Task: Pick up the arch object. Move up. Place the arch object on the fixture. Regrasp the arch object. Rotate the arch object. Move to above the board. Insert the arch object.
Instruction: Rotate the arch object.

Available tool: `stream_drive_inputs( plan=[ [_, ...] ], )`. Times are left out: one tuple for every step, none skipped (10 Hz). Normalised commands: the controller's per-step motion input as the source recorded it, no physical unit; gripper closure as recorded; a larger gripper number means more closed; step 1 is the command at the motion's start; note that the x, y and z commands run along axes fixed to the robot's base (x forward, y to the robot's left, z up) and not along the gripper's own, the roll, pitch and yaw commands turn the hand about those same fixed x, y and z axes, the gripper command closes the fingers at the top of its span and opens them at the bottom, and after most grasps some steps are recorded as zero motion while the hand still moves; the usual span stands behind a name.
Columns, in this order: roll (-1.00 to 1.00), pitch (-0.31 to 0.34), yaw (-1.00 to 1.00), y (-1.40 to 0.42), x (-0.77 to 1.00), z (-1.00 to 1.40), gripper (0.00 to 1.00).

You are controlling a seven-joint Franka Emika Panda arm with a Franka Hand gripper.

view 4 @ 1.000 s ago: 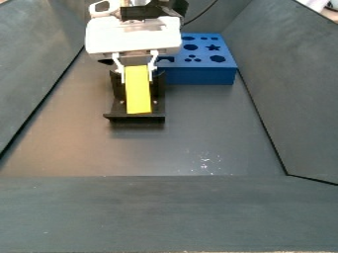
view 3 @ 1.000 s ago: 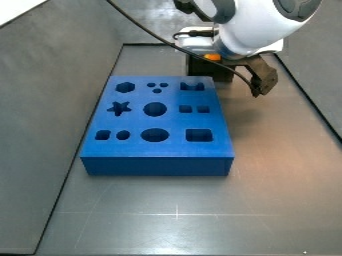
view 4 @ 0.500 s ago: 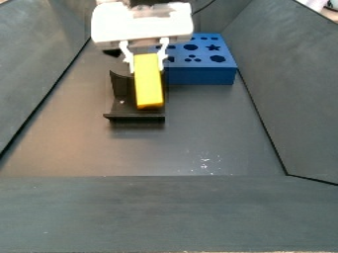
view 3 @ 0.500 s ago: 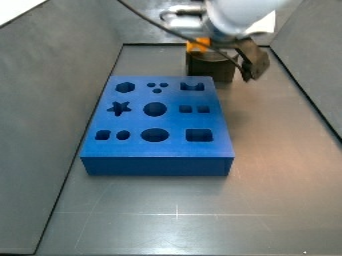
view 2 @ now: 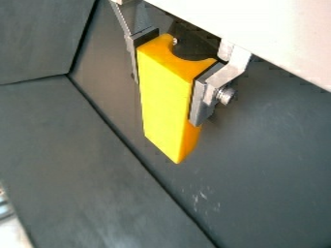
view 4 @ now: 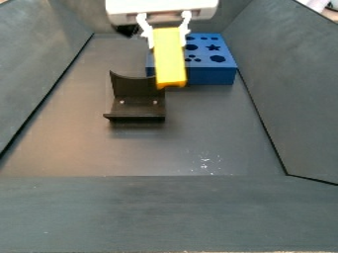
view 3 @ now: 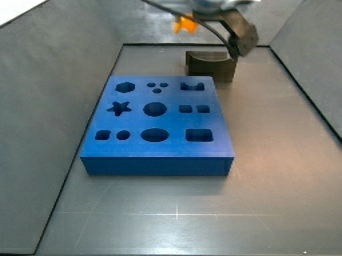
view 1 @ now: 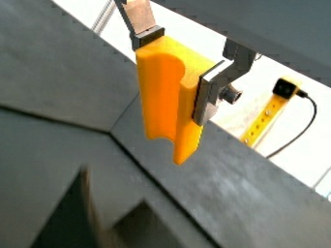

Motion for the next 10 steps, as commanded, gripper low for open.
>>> stream_drive_inputs(
  plan=[
    [-0.1,-0.038,-0.04,0.05,-1.0,0.81,1.0],
    [-0.11,-0.031,-0.04,0.05,-1.0,0.79,1.0],
    [-0.11,-0.023,-0.04,0.04,-1.0,0.77,1.0],
    [-0.11,-0.012,-0.05,0.04,-1.0,0.73,1.0],
    [-0.1,-0.002,-0.05,0.03,-1.0,0.7,1.0],
    [-0.1,0.007,-0.05,0.03,-1.0,0.68,1.0],
    [-0.1,0.024,-0.04,0.02,-1.0,0.63,1.0],
    [-0.09,0.036,-0.03,0.01,-0.92,0.53,1.0],
    [-0.08,0.047,-0.02,0.0,-0.79,0.41,1.0],
    [-0.07,0.054,-0.02,0.0,-0.7,0.33,1.0]
  ],
)
